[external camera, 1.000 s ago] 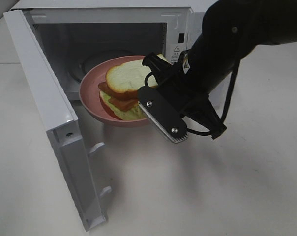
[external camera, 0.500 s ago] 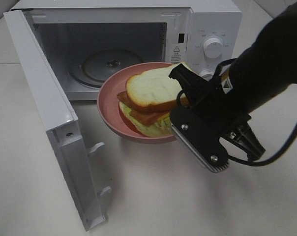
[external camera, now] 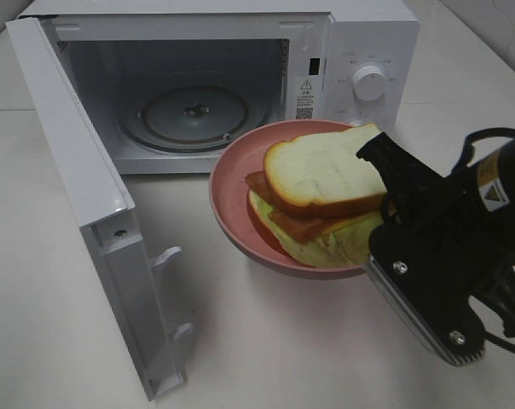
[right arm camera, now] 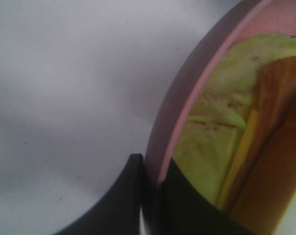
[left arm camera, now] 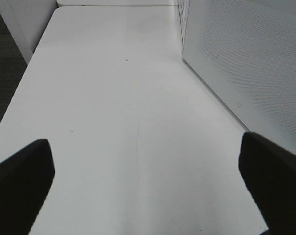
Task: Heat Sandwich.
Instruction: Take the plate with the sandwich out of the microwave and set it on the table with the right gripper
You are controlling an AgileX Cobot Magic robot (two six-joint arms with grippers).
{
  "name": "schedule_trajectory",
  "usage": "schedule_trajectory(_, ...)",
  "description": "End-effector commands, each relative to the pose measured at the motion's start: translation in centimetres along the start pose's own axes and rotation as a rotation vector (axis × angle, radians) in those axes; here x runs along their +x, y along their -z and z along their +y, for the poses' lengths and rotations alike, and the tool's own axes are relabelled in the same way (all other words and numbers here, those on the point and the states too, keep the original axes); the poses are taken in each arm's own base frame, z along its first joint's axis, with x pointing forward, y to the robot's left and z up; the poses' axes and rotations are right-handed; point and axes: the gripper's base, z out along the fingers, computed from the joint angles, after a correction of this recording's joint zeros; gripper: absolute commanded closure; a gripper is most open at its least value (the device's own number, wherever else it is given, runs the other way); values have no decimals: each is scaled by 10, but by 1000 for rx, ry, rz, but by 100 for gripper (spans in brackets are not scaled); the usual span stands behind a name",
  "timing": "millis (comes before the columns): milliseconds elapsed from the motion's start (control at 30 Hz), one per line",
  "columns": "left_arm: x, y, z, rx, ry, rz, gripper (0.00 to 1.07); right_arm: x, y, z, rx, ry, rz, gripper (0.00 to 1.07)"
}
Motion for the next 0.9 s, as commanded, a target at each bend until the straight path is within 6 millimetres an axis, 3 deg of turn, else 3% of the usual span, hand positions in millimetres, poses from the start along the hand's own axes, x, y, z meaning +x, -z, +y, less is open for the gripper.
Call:
schedule_trajectory(33, 2, 3, -1, 2, 8, -33, 9, 1, 9, 17, 22, -21, 16, 107)
schedule_trajectory(600, 2, 3, -1, 2, 8, -33, 9, 7, 37, 64, 24, -100, 71, 107)
schedule_trajectory(900, 2, 3, -1, 2, 8, -33, 9, 11, 42, 83, -5, -174, 115, 107)
